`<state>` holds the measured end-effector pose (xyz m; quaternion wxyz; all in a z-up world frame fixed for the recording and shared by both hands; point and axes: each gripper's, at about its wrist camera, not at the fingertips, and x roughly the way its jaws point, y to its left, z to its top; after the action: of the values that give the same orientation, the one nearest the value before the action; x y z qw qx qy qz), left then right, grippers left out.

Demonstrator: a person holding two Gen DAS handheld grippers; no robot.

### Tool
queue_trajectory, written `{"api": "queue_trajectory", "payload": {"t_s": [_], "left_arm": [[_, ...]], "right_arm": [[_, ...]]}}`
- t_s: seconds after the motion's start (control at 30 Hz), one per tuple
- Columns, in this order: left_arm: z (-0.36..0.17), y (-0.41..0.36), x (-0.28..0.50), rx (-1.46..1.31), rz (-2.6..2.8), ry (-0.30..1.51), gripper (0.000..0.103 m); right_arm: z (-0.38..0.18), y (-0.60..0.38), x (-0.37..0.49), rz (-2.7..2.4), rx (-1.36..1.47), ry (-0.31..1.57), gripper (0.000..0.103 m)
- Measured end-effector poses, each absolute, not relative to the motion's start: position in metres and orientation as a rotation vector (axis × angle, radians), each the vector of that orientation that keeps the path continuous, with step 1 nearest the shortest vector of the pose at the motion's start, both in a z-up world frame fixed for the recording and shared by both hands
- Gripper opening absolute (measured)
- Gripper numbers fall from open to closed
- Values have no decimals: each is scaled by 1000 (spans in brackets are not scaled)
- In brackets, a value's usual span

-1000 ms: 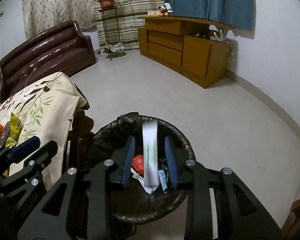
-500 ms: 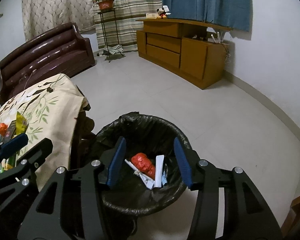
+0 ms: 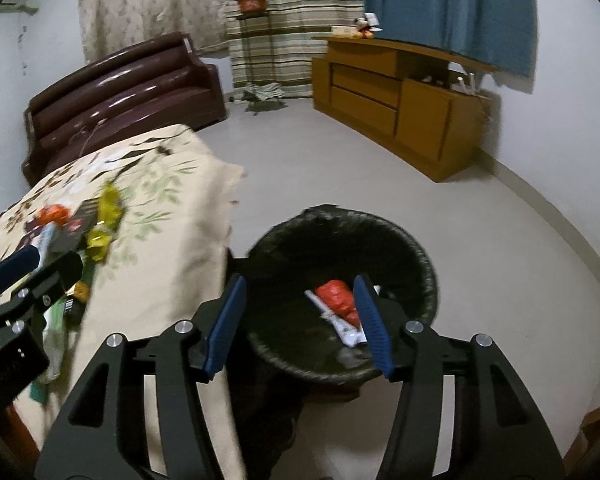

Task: Collect trash
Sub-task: 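Return both grippers over the table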

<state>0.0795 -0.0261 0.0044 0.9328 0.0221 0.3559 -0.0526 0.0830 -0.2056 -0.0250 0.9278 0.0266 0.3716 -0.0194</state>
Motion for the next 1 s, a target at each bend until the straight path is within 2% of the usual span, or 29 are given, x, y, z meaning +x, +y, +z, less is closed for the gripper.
{"api": "queue_trajectory", "payload": {"t_s": [0.6, 1.0], "left_arm": [[-7, 99, 35, -59, 111, 747, 68], [-20, 136, 21, -112, 153, 769, 68]], "right_arm": [[-14, -86, 56, 170, -50, 757, 55], [-29, -34, 45, 260, -117, 796, 55]]}}
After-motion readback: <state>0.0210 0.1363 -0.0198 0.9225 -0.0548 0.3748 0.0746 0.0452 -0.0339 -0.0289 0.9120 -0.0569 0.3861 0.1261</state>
